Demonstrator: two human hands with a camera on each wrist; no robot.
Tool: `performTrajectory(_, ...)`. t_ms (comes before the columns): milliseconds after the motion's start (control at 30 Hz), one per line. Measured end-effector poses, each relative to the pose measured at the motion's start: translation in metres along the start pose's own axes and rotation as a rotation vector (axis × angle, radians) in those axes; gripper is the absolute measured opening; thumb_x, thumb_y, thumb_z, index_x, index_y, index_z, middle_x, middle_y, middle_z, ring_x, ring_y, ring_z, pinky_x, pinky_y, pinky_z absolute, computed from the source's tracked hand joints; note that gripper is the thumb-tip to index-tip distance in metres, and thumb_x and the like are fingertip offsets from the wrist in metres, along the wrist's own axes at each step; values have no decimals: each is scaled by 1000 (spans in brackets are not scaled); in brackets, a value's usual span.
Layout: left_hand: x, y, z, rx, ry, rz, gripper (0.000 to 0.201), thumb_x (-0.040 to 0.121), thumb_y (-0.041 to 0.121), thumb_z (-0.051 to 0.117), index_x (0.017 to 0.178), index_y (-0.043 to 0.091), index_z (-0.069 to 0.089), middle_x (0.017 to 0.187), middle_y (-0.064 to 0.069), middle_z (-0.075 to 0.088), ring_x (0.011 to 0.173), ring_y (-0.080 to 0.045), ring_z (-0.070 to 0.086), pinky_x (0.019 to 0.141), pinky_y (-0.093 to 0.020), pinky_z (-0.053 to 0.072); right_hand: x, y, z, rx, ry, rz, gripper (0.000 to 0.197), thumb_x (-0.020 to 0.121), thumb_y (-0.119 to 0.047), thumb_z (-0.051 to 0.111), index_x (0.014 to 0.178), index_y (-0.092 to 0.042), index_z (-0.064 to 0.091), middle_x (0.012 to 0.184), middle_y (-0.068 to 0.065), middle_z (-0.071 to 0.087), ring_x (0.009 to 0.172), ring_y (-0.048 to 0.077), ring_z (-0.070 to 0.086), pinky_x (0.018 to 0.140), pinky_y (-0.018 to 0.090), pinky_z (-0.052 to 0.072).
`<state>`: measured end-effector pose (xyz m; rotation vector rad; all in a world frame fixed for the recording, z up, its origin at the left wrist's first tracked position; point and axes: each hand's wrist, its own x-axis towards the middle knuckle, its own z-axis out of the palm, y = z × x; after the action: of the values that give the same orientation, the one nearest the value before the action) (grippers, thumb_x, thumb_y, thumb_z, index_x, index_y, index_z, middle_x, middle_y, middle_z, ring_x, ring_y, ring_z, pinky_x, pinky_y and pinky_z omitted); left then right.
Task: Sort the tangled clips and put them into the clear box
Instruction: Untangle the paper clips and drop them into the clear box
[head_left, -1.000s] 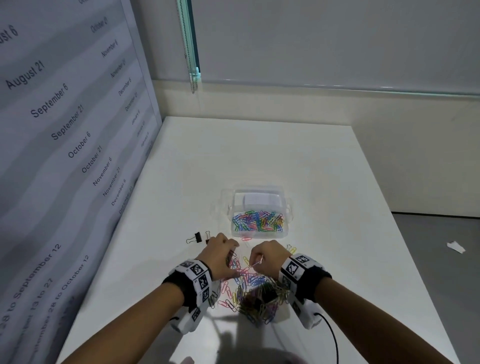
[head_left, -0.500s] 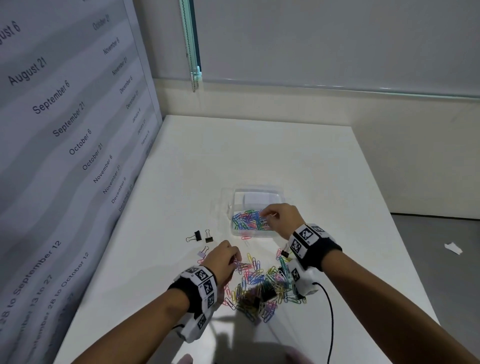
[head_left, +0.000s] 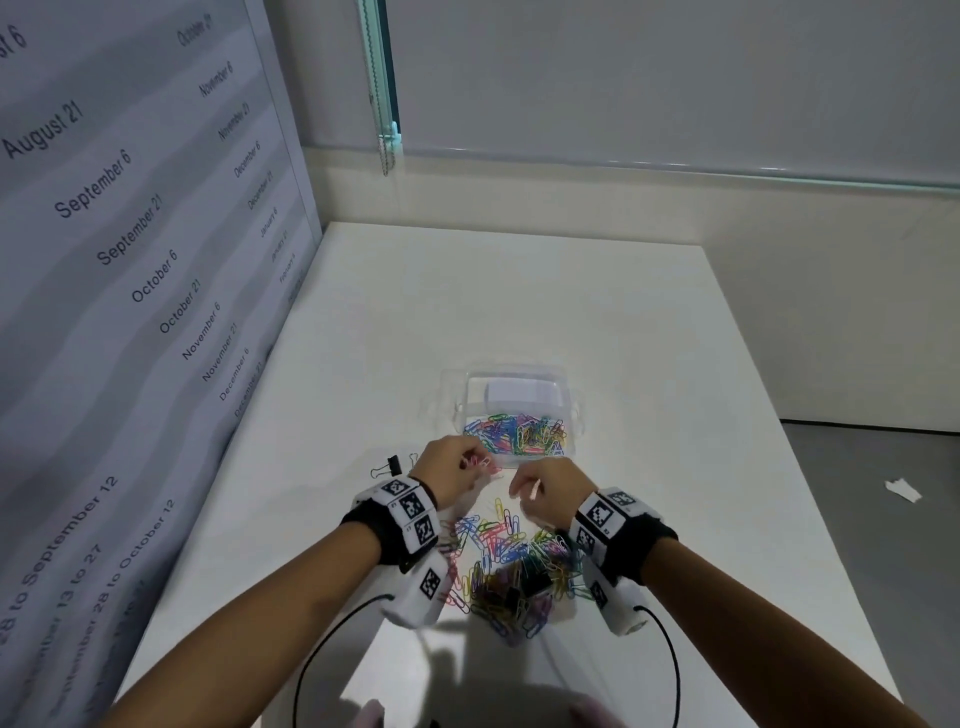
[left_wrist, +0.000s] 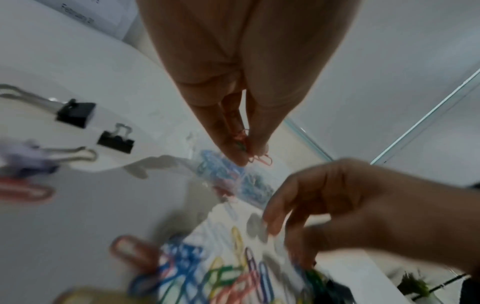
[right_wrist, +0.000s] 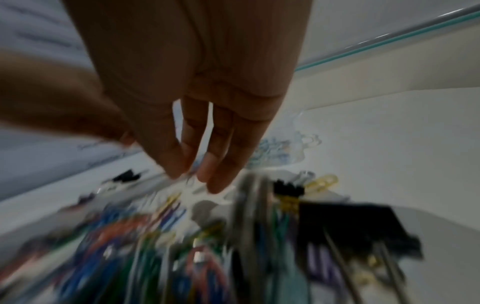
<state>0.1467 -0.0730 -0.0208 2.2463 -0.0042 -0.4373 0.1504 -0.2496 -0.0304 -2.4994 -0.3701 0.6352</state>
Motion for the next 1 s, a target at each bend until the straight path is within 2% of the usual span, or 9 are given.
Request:
performTrajectory(167, 23, 23, -12, -69, 50, 39, 18, 89, 4, 55, 101, 7, 68, 88, -5, 63, 73, -20, 60, 73, -26, 50, -1, -7, 21, -168, -233, -22, 53, 71, -25, 73, 119, -17, 51, 117, 10, 48, 104, 23, 49, 85, 28, 39)
performTrajectory(333, 41, 26, -9, -155, 90, -36, 25, 94, 4, 46, 112, 8, 63, 108, -15, 63, 85, -28, 65, 90, -40, 54, -2, -20, 31, -233, -307, -89, 65, 68, -23, 78, 125, -16, 47, 123, 16, 41, 115, 29, 41, 95, 33, 37)
performTrajectory(433, 41, 23, -5, -165, 27, -77, 33, 96, 5, 39, 125, 6, 55, 121, -13, 61, 105, -30, 61, 99, -37, 48, -4, -22, 36, -214, -312, -85, 56, 69, -15, 75, 119, -13, 50, 118, 16, 44, 111, 30, 45, 90, 33, 40)
performTrajectory(533, 36, 19, -4, -136, -40, -55, 39, 94, -2, 35, 129, 6, 51, 131, -13, 58, 122, -26, 53, 106, -33, 41, -4, -20, 37, -179, -320, -77, 31, 72, -11, 68, 102, -11, 61, 105, 14, 52, 104, 32, 52, 81, 31, 41)
performTrajectory(600, 31, 16, -4, -145, -14, -29, 41, 91, -5, 36, 125, 9, 55, 126, -9, 61, 119, -21, 54, 100, -24, 42, -4, -17, 34, -166, -311, -74, 19, 74, -9, 62, 93, -10, 65, 105, 14, 60, 101, 31, 56, 82, 33, 45)
performTrajectory(700, 20, 13, -4, -123, 75, 45, 32, 89, -4, 41, 107, 9, 65, 107, -5, 66, 94, -14, 58, 74, -1, 42, -3, -12, 28, -137, -272, -74, 19, 75, -4, 57, 90, -10, 68, 103, 10, 69, 99, 26, 61, 84, 32, 48)
performTrajectory(767, 10, 10, -2, -62, 71, 94, 26, 89, -1, 46, 99, 8, 68, 101, -5, 65, 85, -13, 56, 71, -7, 45, -5, -10, 22, -89, -185, -53, 22, 75, -1, 54, 86, -11, 70, 98, 7, 72, 95, 22, 63, 80, 27, 48)
performTrajectory(867, -1, 3, 2, 123, -58, 151, 27, 89, 1, 45, 104, 6, 67, 112, -11, 66, 101, -22, 60, 90, -30, 49, -6, -9, 9, -30, -52, -42, 23, 76, 1, 53, 84, -10, 72, 93, 7, 73, 80, 16, 61, 68, 18, 42)
performTrajectory(1000, -2, -10, 14, 445, -216, 221, 40, 92, 6, 38, 130, 9, 51, 134, -12, 47, 120, -26, 50, 103, -30, 38, -1, -9, -14, 50, 49, -42, 19, 75, 5, 58, 83, -5, 71, 92, 11, 73, 62, 0, 50, 55, 0, 34)
